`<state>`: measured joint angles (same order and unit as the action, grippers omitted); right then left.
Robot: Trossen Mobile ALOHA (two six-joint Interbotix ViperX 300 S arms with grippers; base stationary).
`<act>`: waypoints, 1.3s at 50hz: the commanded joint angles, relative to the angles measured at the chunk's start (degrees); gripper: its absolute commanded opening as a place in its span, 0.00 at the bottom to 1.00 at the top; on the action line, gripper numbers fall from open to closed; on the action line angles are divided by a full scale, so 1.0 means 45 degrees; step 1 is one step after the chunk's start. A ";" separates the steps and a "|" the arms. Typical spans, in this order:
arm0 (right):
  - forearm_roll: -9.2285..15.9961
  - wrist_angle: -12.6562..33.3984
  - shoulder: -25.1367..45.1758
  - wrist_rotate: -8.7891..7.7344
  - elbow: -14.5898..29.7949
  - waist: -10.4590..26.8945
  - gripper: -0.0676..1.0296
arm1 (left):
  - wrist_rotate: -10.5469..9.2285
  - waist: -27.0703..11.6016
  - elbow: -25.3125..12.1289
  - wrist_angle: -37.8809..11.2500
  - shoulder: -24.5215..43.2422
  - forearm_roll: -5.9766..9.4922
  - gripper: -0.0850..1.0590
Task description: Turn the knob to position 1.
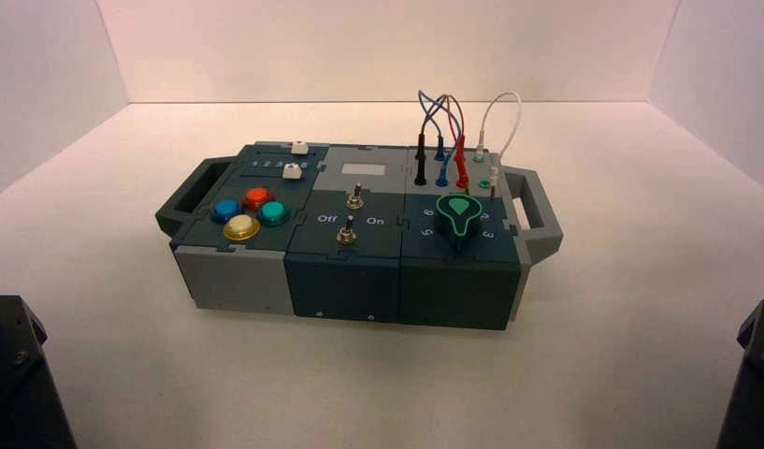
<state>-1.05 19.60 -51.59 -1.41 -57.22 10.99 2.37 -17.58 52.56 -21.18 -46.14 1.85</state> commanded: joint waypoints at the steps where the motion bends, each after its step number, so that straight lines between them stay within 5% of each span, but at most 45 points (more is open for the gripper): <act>1: 0.0137 0.0625 0.0020 0.0039 0.0352 0.0078 0.04 | 0.0039 -0.0938 -0.0449 -0.1016 0.0234 0.0020 0.05; 21: 0.0625 0.2930 0.0039 -0.0039 0.0566 0.0469 0.04 | -0.0313 -0.3926 -0.0430 -0.4609 0.0137 0.0371 0.05; 40: 0.1328 0.5059 0.0234 -0.0039 0.0645 0.1680 0.04 | -0.0645 -0.5625 -0.0078 -0.4609 0.0391 0.1328 0.05; 65: 0.1973 0.6523 0.0312 -0.0137 0.0527 0.2383 0.04 | -0.0645 -0.6621 0.0078 -0.4551 0.1758 0.1426 0.05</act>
<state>7.29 48.52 -50.45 -1.85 -56.34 20.04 -0.35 -46.58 53.70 -42.19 -38.58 8.09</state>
